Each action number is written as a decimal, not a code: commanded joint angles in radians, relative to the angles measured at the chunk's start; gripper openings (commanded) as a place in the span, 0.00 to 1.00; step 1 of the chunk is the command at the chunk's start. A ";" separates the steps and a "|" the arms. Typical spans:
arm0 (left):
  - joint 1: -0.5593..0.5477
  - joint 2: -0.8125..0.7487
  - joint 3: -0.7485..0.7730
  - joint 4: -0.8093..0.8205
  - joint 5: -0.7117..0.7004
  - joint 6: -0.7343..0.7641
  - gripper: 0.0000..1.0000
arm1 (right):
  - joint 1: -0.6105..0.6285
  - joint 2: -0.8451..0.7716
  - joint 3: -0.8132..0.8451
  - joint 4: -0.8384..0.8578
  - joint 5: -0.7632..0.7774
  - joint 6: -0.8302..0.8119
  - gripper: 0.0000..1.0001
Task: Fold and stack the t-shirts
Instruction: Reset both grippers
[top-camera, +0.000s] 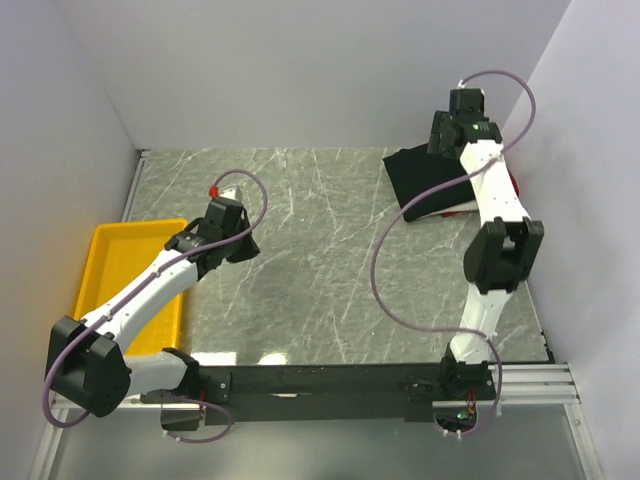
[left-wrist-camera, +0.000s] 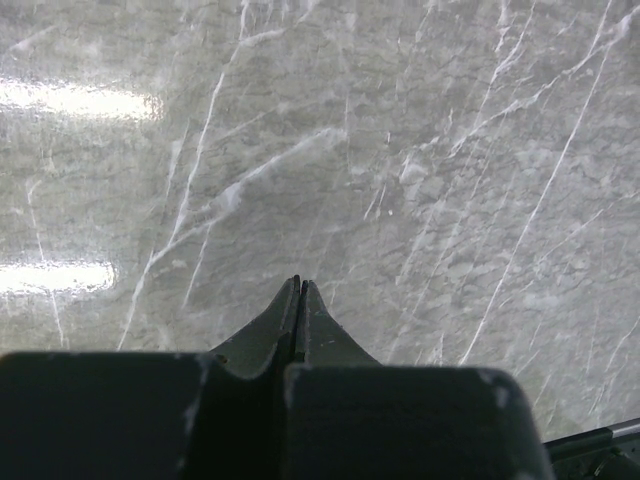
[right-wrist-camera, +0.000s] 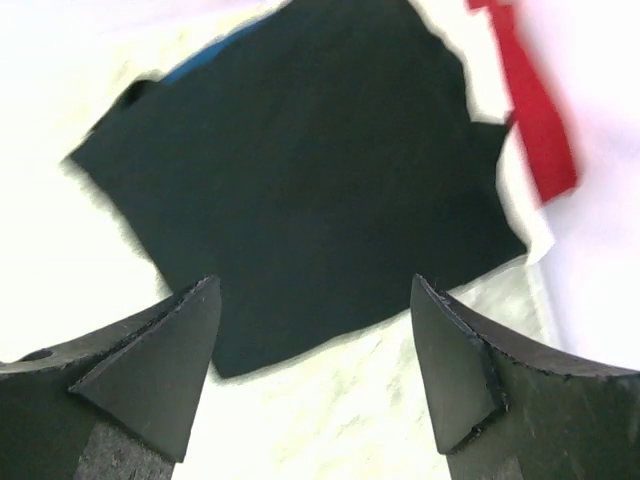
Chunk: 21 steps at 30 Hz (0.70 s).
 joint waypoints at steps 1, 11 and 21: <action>0.004 -0.016 0.031 0.039 -0.015 -0.026 0.01 | 0.049 -0.198 -0.160 0.079 -0.109 0.139 0.83; 0.002 -0.062 0.008 0.065 -0.015 -0.061 0.01 | 0.320 -0.643 -0.794 0.355 -0.161 0.305 0.86; 0.001 -0.167 -0.109 0.136 0.008 -0.089 0.01 | 0.459 -0.921 -1.142 0.476 -0.285 0.447 0.88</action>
